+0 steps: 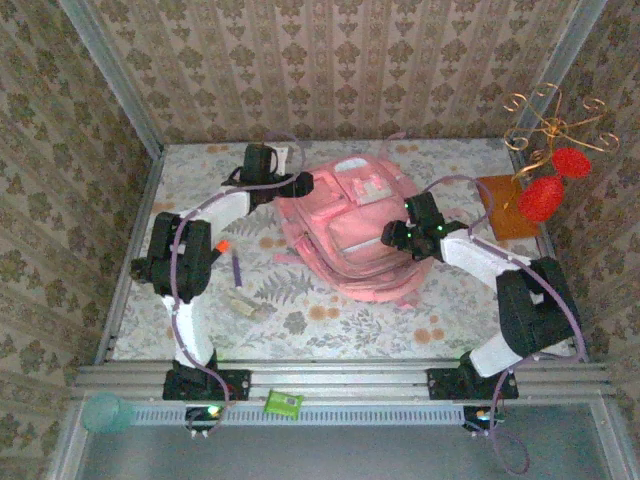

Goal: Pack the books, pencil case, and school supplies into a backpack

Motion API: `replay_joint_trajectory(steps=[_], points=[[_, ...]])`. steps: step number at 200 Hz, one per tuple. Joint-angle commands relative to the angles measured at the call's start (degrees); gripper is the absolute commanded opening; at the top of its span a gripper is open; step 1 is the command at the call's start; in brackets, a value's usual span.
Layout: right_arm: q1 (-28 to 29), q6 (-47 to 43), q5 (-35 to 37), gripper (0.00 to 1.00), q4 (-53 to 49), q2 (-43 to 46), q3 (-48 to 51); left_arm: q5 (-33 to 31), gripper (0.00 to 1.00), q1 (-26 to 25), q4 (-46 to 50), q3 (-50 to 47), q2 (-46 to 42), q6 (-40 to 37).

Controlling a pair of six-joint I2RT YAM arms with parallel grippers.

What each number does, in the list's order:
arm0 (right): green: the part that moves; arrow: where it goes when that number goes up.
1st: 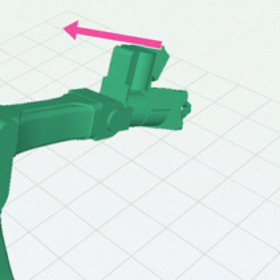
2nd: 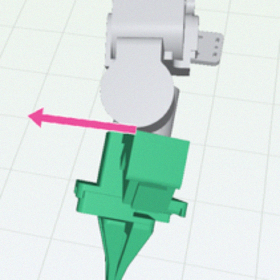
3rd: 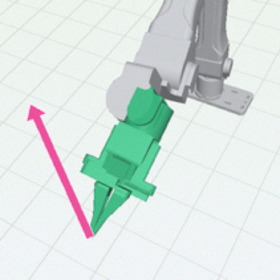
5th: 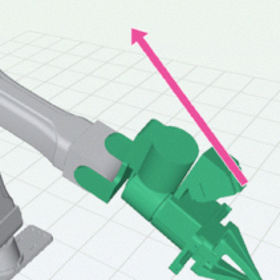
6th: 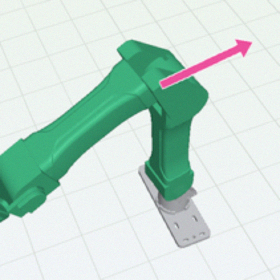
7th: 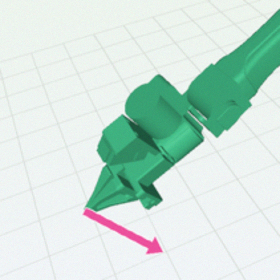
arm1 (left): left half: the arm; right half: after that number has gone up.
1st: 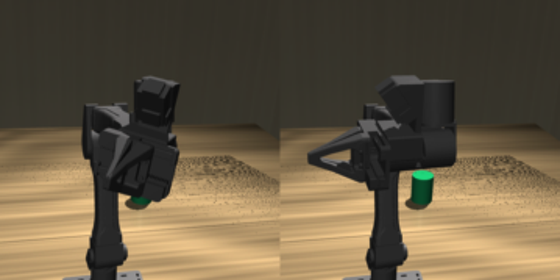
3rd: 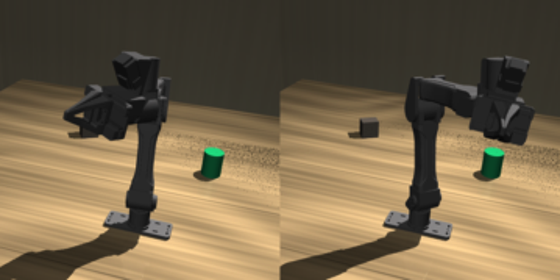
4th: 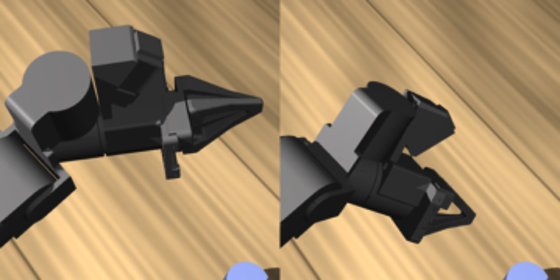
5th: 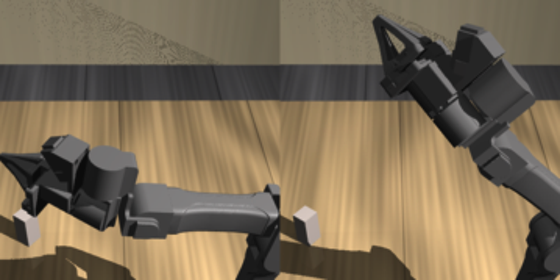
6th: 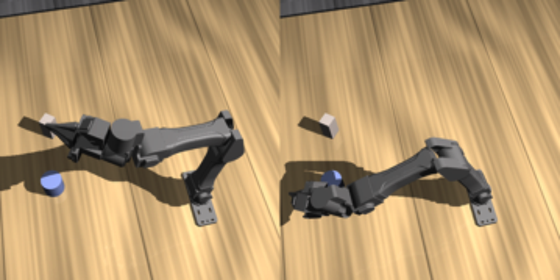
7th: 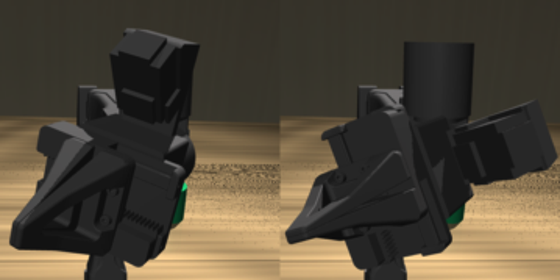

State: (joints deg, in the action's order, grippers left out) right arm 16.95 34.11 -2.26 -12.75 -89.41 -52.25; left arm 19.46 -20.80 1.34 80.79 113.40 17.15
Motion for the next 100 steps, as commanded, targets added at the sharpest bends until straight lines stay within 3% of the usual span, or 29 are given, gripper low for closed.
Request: replay_joint_trajectory(steps=[1,33,64,100], points=[[-2.0,-4.0,1.2,0.55,-0.7,-5.6,-6.3,2.3,0.76,-2.1,4.4,-0.8,1.4,-2.6],[-2.2,-7.9,1.2,0.54,-4.3,-14.4,-17.4,-4.4,0.70,-2.8,-1.6,-15.3,-7.0,1.4],[-2.2,-11.3,2.4,0.54,-9.5,-22.2,-30.3,-7.2,0.69,-4.1,-0.1,-24.6,-15.5,2.6],[-1.3,-14.8,7.5,0.59,-11.5,-16.3,-32.7,-5.2,0.71,-7.0,-0.2,-31.2,-23.9,2.9]])
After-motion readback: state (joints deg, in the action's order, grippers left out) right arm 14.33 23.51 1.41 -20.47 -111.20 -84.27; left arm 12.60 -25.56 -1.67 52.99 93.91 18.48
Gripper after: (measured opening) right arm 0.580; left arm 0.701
